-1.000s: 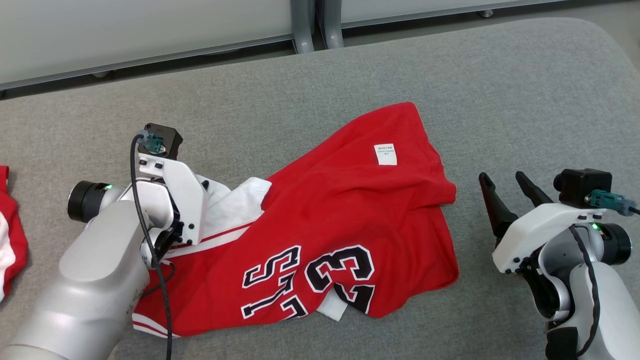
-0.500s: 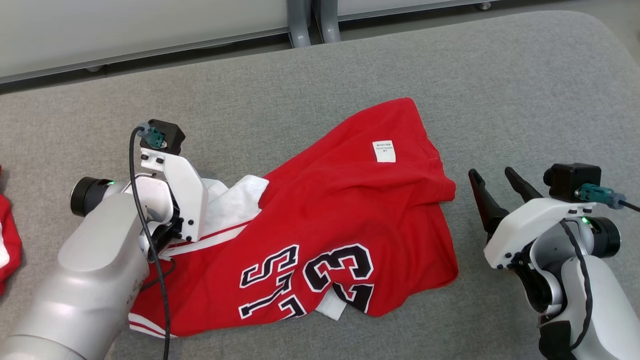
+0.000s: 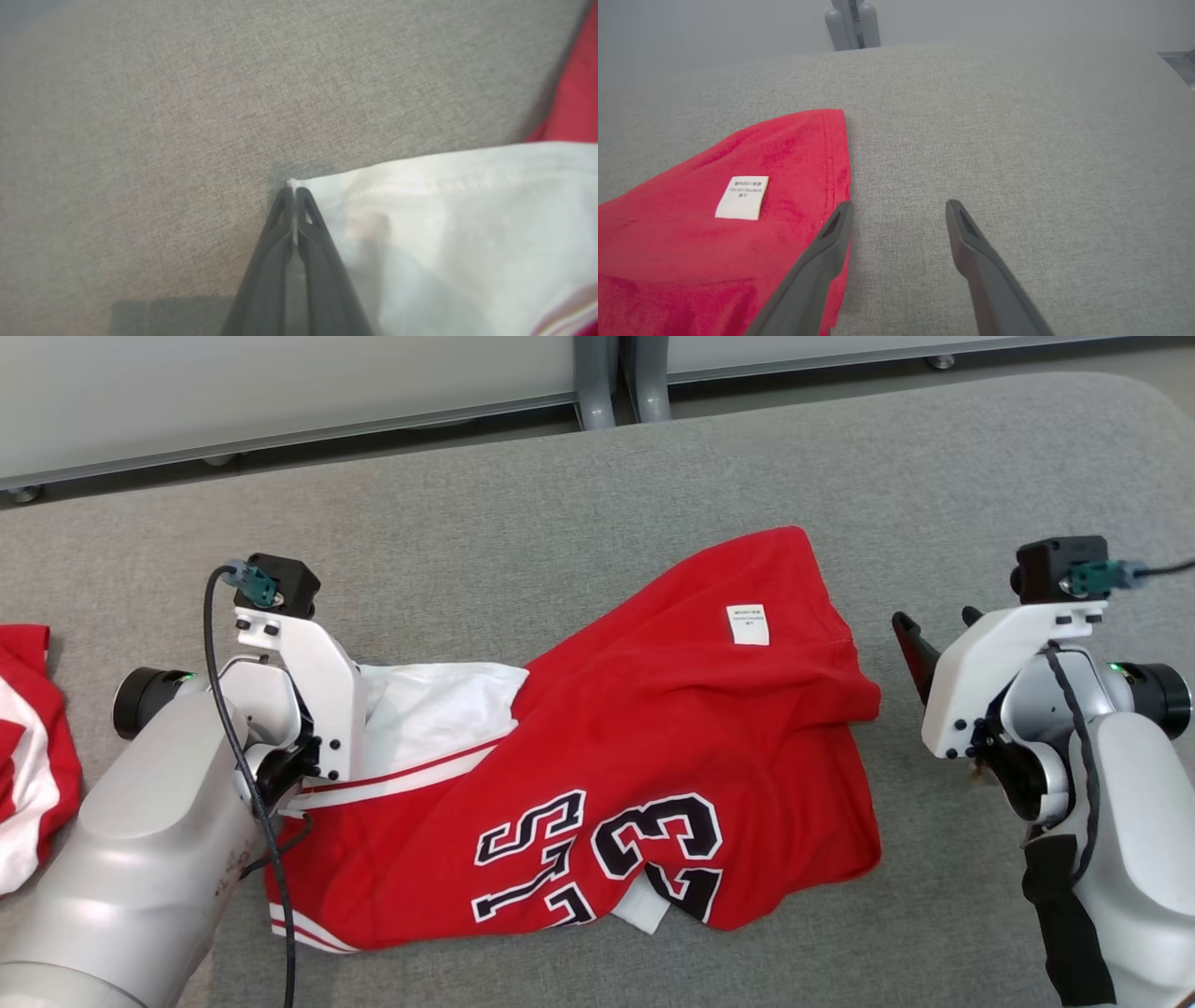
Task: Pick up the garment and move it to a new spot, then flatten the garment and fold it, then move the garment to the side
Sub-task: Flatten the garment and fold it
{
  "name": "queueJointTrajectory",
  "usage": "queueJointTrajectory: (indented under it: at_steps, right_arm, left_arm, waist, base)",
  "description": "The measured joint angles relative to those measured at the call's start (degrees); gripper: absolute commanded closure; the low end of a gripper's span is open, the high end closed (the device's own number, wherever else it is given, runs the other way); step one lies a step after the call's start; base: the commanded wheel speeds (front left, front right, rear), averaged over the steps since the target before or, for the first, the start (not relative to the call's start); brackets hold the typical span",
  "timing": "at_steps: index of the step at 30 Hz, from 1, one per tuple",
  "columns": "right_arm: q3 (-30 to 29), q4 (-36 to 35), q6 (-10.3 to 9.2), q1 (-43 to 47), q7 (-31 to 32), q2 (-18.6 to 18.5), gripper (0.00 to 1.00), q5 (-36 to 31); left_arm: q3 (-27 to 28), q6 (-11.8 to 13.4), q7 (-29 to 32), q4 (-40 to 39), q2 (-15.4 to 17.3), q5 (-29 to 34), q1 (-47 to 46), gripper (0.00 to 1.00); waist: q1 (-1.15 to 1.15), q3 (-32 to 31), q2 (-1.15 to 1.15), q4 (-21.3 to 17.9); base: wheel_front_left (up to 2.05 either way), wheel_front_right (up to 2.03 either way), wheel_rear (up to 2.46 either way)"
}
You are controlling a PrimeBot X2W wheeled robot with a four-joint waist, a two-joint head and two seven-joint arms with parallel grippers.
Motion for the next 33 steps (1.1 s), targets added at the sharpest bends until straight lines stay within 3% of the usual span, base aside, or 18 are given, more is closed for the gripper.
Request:
queueJointTrajectory:
  at_steps: [5,13,15,18,19,21,33]
  right_arm:
    - [3.5,0.9,0.01,-0.3,4.3,0.2,0.00,0.8]
    - [4.7,4.7,0.01,-1.0,3.3,0.1,0.01,1.2]
    - [5.0,6.2,0.01,-2.1,2.5,0.1,0.12,1.4]
    - [5.6,8.7,0.01,-3.5,1.4,0.1,0.19,2.6]
    - [5.8,9.6,0.01,-4.1,0.9,0.1,0.37,2.7]
    - [6.1,11.2,0.01,-5.3,0.2,0.1,0.53,2.7]
    - [6.2,19.6,0.01,-8.8,-2.4,0.1,0.57,3.4]
  left_arm:
    - [0.3,0.0,-0.7,-0.6,-0.4,-0.7,0.0,1.00]
    - [0.2,0.0,-0.6,-1.1,-0.4,-1.0,0.1,1.00]
    - [0.1,0.1,-0.5,-1.4,-0.4,-1.1,0.1,1.00]
    - [0.0,0.0,-0.4,-1.6,-0.4,-1.2,0.1,1.00]
    - [-0.1,0.0,-0.4,-1.6,-0.4,-1.2,0.1,1.00]
    - [-0.1,0.0,-0.5,-1.8,-0.6,-1.2,0.1,1.00]
    - [-0.6,0.0,-0.1,-1.9,-0.9,-1.7,0.1,1.00]
  waist:
    - [0.00,-0.1,0.00,1.0]
    - [0.00,0.5,0.00,1.3]
    - [0.00,0.6,0.00,1.3]
    - [0.00,0.7,0.00,1.5]
    - [0.00,0.7,0.00,1.5]
    - [0.00,0.7,0.00,1.6]
    - [0.00,0.9,0.00,2.3]
  base:
    - [0.00,0.00,0.00]
    - [0.00,0.00,0.00]
    - [0.00,0.00,0.00]
    - [0.00,0.00,0.00]
    - [0.00,0.00,0.00]
    - [0.00,0.00,0.00]
    - [0.00,0.00,0.00]
